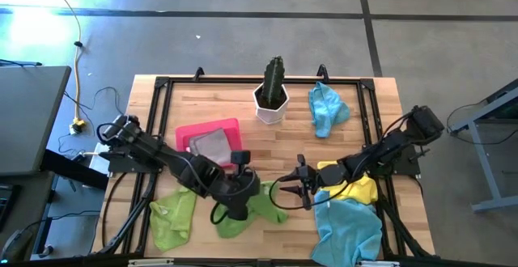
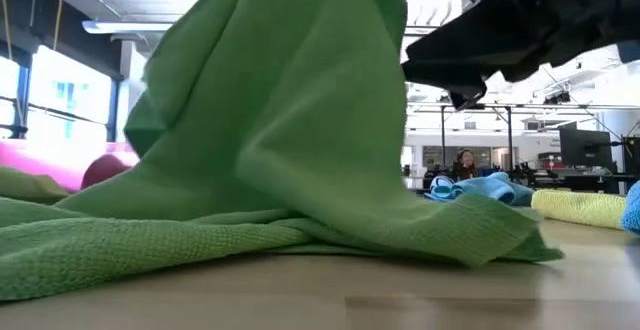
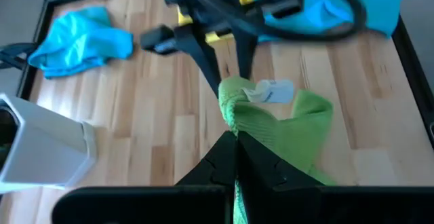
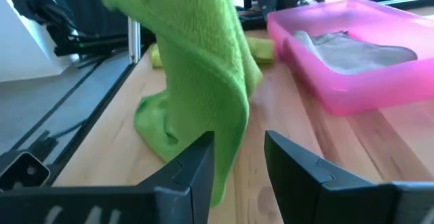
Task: Fold microfiber towels
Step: Fold the green microfiber cloth
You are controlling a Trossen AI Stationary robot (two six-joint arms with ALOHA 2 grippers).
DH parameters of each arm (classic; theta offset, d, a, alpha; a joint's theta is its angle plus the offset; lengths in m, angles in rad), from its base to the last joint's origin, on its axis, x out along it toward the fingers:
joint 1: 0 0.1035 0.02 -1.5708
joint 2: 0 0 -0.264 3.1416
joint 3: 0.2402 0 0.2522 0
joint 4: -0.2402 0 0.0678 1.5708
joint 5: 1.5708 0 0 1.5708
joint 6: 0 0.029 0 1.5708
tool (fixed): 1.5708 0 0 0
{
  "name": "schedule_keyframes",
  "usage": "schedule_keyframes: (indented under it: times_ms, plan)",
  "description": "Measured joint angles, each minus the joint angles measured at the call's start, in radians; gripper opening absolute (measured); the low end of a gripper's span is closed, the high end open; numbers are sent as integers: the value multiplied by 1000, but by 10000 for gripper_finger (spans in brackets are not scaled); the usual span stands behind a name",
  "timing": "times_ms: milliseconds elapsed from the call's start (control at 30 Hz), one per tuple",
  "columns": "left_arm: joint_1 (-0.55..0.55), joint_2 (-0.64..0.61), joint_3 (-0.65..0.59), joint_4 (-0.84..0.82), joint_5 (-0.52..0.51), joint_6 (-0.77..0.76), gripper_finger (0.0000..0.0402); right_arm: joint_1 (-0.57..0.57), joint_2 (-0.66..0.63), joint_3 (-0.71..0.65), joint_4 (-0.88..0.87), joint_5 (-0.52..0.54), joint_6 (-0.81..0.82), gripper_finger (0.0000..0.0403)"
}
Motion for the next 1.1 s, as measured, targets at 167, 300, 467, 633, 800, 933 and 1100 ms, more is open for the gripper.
schedule_keyframes:
  times_ms: [167, 300, 467, 633, 800, 933, 1100]
  plan:
    - [13, 0, 43, 0, -1, 42, 0, 0, 67, 0, 74, 0, 0, 124]
    - [21, 0, 69, 0, -31, 75, 0, 0, 102, 0, 119, -6, 34, 124]
    - [24, 0, 114, 0, -96, 119, 0, 0, 134, 0, 129, -58, 95, 124]
    - [24, 0, 152, 0, -174, 143, 0, 0, 166, 0, 132, -77, 157, 124]
    - [24, 0, 183, -7, -215, 177, 0, 2, 191, 0, 133, -78, 204, 124]
    - [24, 0, 196, -39, -268, 179, 0, 20, 197, 0, 131, -83, 229, 124]
    - [24, 0, 204, -77, -319, 161, 0, 59, 197, 0, 135, -88, 230, 124]
